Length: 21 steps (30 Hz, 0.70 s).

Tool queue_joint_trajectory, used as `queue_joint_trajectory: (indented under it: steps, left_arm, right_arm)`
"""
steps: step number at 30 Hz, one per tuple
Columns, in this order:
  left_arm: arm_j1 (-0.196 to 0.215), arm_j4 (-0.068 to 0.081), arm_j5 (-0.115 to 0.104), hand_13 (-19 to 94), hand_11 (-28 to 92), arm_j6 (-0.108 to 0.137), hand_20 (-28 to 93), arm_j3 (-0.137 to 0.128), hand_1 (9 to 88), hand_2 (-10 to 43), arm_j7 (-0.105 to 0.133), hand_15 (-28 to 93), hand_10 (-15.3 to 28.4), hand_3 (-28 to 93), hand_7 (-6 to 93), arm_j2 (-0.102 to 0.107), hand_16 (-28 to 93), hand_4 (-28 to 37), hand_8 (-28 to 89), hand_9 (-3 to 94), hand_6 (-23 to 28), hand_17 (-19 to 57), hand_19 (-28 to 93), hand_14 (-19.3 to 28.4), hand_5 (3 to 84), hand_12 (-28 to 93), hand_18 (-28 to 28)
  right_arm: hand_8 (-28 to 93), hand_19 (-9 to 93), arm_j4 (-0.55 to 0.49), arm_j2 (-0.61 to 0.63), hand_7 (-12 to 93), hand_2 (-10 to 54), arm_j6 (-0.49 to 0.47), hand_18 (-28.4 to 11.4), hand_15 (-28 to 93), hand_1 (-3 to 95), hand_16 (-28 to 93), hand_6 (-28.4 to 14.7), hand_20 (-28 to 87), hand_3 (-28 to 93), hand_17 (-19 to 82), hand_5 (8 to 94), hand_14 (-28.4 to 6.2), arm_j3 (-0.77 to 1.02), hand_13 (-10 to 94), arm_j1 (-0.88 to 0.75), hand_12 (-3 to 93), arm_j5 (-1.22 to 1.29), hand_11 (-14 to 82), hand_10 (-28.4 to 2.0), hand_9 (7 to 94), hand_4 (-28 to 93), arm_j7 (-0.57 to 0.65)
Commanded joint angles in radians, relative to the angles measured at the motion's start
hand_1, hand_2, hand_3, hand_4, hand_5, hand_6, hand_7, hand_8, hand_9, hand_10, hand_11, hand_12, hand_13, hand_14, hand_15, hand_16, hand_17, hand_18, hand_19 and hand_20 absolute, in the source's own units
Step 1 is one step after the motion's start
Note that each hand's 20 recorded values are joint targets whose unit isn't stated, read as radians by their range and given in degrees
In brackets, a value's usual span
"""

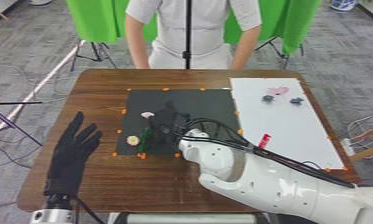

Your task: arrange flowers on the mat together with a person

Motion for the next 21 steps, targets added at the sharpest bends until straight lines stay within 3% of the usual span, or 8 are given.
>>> queue_joint_trajectory:
  steps: [1, 8, 12, 21]
  left_arm:
    - [0.002, 0.007, 0.008, 21, 9, -0.01, 6, 0.009, 21.0, 3.7, -0.008, 18, 12.5, 77, 11.1, -0.004, 0, -28.3, -9, 27.4, -1.8, -11.6, 43, 17.6, 22.7, 13, 23.1]
    - [0.008, 0.004, 0.008, 21, 9, -0.001, 6, 0.01, 21.1, 3.6, -0.01, 18, 12.5, 77, 11.2, -0.006, 0, -28.3, -9, 27.3, -1.8, -11.5, 43, 17.6, 22.7, 13, 23.1]
    - [0.011, 0.003, 0.008, 21, 9, 0.0, 6, 0.011, 21.2, 3.5, -0.012, 18, 12.5, 78, 11.1, -0.005, 0, -28.3, -10, 27.4, -1.7, -11.6, 43, 17.6, 22.8, 13, 23.1]
    - [0.036, -0.005, 0.001, 21, 9, 0.023, 6, 0.018, 21.6, 3.5, 0.008, 18, 12.5, 77, 11.1, 0.0, 0, -28.2, -9, 27.4, -1.7, -11.5, 43, 17.7, 22.8, 13, 23.1]
  right_arm:
    - [-7, 61, -0.015, 0.002, 26, -9.5, 0.027, -13.8, 56, 47.9, 18, 6.5, 34, 65, 13, 64.8, -5.2, -0.019, 60, 0.023, 25.3, -0.034, 23.3, -6.6, 73.2, -28, 0.047]
    - [-8, 61, -0.029, 0.006, 24, -9.5, 0.024, -14.9, 60, 45.1, 17, 5.9, 35, 68, 13, 63.8, -5.9, -0.004, 58, 0.019, 23.4, -0.039, 28.8, -7.7, 70.7, -28, 0.05]
    - [-15, 61, -0.034, 0.008, 23, -9.5, 0.024, -15.9, 63, 42.4, 17, 5.5, 36, 70, 12, 61.3, -7.1, -0.002, 55, 0.024, 19.4, -0.043, 33.1, -9.1, 66.8, -28, 0.061]
    - [-16, 61, -0.09, 0.023, 23, -9.5, 0.032, -16.6, 63, 41.7, 16, 4.6, 36, 70, 11, 59.4, -7.6, 0.114, 53, -0.028, 18.5, 0.016, 32.6, -9.4, 64.1, -28, 0.045]
